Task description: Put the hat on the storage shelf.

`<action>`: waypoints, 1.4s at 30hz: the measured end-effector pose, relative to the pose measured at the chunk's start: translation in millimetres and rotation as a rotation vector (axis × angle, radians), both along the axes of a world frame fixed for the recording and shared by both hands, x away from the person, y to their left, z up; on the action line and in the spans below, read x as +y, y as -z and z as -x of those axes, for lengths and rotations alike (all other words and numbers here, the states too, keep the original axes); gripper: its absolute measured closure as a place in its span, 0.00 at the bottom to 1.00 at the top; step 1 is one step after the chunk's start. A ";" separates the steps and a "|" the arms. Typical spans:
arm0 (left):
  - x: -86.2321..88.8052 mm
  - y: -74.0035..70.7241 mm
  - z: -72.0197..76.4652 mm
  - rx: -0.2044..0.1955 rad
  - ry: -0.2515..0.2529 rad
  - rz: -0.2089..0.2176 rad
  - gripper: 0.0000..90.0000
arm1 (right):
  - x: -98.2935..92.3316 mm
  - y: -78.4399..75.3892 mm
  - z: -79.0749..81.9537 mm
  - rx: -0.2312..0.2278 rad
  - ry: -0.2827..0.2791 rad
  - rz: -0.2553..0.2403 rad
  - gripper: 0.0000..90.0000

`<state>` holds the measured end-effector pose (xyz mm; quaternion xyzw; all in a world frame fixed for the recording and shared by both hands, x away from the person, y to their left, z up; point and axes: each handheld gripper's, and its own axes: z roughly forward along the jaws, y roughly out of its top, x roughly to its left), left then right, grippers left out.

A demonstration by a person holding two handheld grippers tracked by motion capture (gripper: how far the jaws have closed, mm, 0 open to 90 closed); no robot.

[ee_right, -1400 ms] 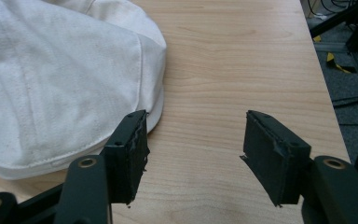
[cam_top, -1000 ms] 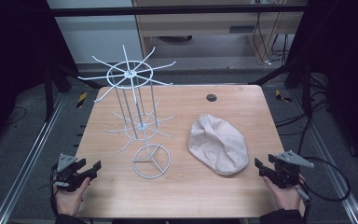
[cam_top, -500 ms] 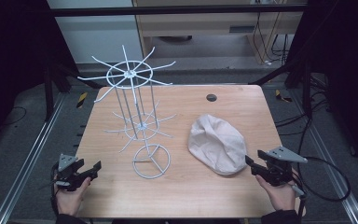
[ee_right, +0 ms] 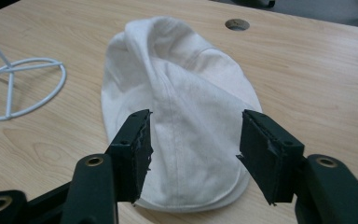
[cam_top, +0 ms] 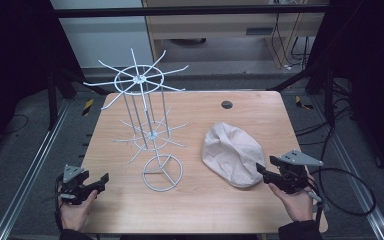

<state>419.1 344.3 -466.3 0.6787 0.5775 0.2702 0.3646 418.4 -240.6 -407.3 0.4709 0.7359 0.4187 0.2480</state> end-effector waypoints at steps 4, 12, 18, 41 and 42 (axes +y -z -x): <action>-0.6 0.4 -0.4 0.004 -0.001 -0.004 0.27 | 6.1 -7.6 -5.5 -0.014 -0.014 0.015 0.49; -2.6 1.3 -2.0 0.008 0.004 -0.014 0.27 | 22.2 -19.8 -19.3 -0.004 -0.058 0.034 0.51; -2.3 0.9 -2.0 0.007 0.006 -0.015 0.28 | 35.3 -23.1 -26.9 0.008 -0.083 0.061 0.53; -3.6 1.8 -2.9 0.014 0.012 -0.029 0.29 | 54.5 -6.6 -64.7 0.121 -0.106 0.134 0.60; -3.5 1.8 -2.9 0.014 0.013 -0.030 0.29 | 54.8 -5.9 -65.7 0.127 -0.109 0.141 0.60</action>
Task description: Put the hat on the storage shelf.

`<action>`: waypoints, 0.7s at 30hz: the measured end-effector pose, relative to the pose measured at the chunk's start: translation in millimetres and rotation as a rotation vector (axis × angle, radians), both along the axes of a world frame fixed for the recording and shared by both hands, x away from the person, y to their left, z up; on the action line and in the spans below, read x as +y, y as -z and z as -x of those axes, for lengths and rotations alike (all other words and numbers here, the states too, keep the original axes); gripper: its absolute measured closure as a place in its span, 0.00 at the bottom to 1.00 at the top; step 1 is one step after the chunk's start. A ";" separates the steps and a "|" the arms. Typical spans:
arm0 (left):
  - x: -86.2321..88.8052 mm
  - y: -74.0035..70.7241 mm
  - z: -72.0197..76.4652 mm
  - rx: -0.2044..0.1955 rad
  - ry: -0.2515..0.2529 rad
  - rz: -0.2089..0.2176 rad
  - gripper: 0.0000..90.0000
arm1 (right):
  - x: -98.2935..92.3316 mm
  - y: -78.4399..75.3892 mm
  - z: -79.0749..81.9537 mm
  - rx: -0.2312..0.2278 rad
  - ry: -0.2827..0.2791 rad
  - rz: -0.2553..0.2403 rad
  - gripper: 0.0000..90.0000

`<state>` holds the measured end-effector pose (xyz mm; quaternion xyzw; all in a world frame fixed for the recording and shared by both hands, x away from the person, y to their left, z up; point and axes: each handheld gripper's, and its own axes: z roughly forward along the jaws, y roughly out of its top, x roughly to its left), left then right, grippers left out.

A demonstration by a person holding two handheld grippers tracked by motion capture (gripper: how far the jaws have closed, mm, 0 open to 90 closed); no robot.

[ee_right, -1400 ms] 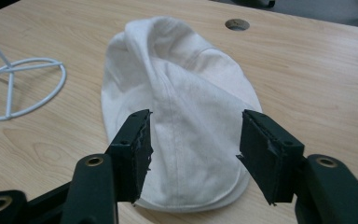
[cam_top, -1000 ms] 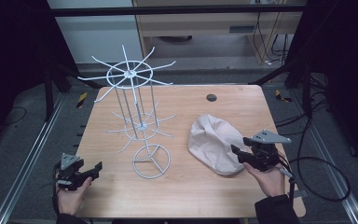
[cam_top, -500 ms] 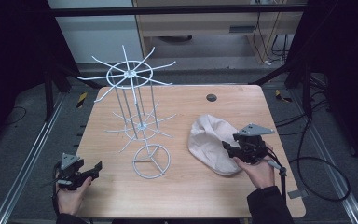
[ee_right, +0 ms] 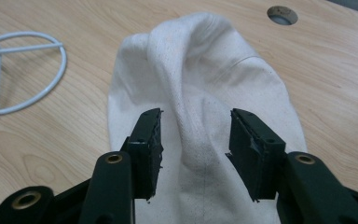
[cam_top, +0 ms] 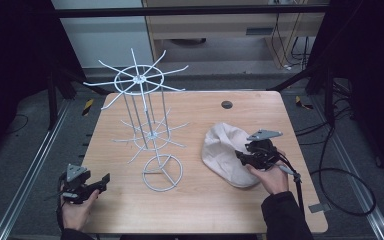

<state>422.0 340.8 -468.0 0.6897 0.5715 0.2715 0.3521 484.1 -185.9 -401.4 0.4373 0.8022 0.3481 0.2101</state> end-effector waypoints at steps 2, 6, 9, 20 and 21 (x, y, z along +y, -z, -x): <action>0.0 0.2 -0.1 0.001 0.000 -0.001 0.29 | 1.1 2.8 -2.5 0.008 -0.005 0.013 0.61; 0.0 0.2 -0.1 0.002 0.000 -0.001 0.29 | 4.6 8.1 -6.2 0.023 -0.007 0.019 0.61; -0.4 0.2 -0.3 0.002 0.001 -0.004 0.29 | 8.3 14.2 -10.7 0.036 -0.017 0.033 0.63; 0.0 0.1 -0.7 0.004 0.001 -0.004 0.29 | 13.9 26.3 -21.6 0.064 -0.021 0.057 0.68; 0.0 0.2 -0.8 0.005 0.000 -0.005 0.29 | 14.6 26.8 -22.1 0.066 -0.020 0.063 0.68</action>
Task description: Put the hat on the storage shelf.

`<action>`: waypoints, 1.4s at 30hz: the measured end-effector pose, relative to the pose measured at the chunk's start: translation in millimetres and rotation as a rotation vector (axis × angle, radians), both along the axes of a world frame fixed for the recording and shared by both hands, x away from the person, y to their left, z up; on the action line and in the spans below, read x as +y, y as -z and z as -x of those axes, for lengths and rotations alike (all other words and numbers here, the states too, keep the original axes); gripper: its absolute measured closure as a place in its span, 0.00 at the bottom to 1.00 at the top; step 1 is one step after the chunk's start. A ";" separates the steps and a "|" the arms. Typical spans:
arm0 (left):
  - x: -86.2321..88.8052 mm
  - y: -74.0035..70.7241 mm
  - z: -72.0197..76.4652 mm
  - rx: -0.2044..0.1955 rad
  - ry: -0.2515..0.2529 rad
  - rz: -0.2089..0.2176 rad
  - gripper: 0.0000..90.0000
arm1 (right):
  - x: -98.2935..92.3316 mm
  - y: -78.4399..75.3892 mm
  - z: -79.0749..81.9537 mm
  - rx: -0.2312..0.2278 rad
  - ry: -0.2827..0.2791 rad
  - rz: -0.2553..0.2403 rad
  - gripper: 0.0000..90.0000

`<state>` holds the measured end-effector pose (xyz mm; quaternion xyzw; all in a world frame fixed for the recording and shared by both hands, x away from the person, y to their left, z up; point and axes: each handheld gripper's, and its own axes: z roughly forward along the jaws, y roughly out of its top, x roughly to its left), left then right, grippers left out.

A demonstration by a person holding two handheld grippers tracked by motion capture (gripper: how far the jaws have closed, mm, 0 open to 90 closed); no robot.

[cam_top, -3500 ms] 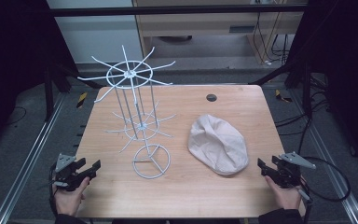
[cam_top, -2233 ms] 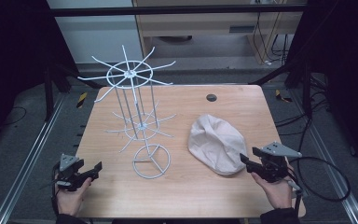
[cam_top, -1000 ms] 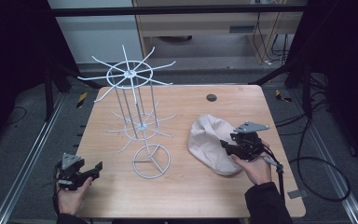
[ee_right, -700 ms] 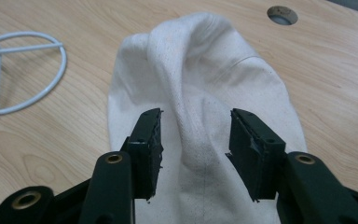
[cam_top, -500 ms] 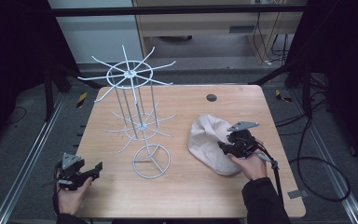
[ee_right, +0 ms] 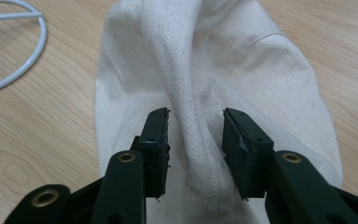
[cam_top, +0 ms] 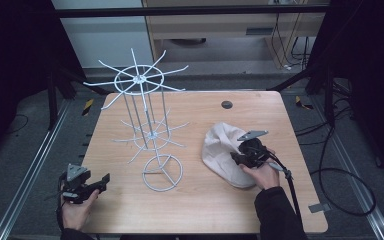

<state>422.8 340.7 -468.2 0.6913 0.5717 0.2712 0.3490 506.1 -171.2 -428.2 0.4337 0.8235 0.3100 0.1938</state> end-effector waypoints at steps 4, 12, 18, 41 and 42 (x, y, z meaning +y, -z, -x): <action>-0.2 0.0 0.0 0.004 0.006 -0.004 0.29 | 1.4 1.7 -1.7 0.000 0.003 0.009 0.73; -0.5 0.0 -0.2 0.005 0.010 -0.002 0.30 | 2.0 5.0 -5.0 0.018 0.007 0.019 0.84; -0.4 0.0 -0.4 0.006 0.017 0.004 0.30 | 2.7 5.7 -7.6 0.040 0.003 0.031 0.94; -1.2 -0.1 -0.5 0.009 0.018 0.002 0.30 | 4.4 -5.6 -2.7 0.039 0.009 0.030 0.97; -1.0 -0.1 -0.6 0.009 0.018 0.001 0.30 | 4.1 -6.7 -2.2 0.037 0.009 0.032 0.97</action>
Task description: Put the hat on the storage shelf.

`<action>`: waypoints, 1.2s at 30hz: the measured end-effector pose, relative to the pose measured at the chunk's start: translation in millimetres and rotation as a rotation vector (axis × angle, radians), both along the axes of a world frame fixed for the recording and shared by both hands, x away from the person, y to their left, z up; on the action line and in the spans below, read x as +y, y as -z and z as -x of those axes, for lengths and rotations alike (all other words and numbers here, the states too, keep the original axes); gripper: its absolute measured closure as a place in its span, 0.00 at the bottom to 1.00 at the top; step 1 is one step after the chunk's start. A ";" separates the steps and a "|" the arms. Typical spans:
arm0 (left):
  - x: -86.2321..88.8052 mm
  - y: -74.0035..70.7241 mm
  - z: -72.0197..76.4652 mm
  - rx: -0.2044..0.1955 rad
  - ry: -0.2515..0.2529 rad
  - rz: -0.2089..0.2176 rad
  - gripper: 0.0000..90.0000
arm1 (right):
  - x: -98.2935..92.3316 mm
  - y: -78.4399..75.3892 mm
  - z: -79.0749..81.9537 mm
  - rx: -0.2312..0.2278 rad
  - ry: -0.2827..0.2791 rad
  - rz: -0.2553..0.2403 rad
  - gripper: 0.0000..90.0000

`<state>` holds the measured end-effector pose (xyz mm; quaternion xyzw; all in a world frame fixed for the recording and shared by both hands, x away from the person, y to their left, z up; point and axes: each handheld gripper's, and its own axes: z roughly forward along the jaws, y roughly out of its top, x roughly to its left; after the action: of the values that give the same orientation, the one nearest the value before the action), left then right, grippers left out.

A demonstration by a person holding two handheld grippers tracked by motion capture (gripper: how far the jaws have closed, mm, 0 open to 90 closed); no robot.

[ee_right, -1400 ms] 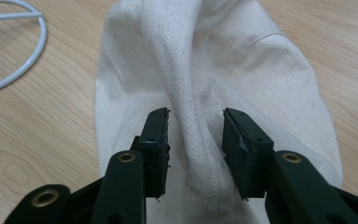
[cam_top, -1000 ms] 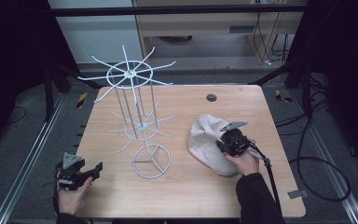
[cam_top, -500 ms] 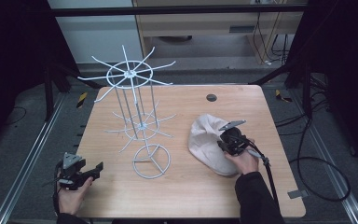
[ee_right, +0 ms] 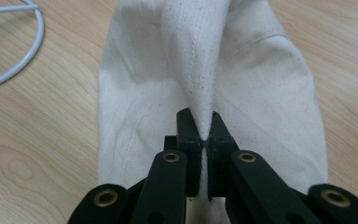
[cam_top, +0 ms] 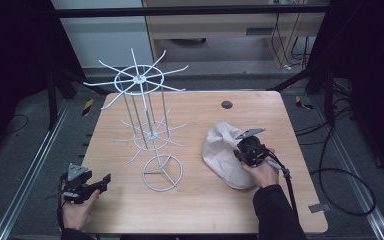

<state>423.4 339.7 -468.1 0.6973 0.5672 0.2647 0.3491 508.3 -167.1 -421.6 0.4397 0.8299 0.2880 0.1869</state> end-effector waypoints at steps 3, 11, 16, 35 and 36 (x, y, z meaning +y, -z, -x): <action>0.2 -0.1 -0.1 0.000 -0.001 0.000 0.30 | -1.2 -3.9 2.0 -0.014 0.000 -0.007 0.97; 0.0 -0.5 0.3 -0.002 0.000 0.000 0.31 | -6.7 -13.0 9.9 -0.051 -0.005 -0.034 0.98; -0.2 -0.3 0.3 -0.002 0.000 0.000 0.31 | -9.6 -16.5 14.6 -0.077 -0.005 -0.051 0.98; -0.9 -0.6 0.6 -0.001 0.004 -0.004 0.31 | -33.3 -33.1 48.4 -0.233 -0.019 -0.156 0.98; -1.0 -0.5 0.7 -0.002 0.004 -0.004 0.31 | -34.1 -34.3 49.7 -0.245 -0.024 -0.157 0.98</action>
<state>422.8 338.8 -467.6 0.6991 0.5649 0.2658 0.3487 458.6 -201.2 -387.3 0.4048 0.7810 0.4058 0.2482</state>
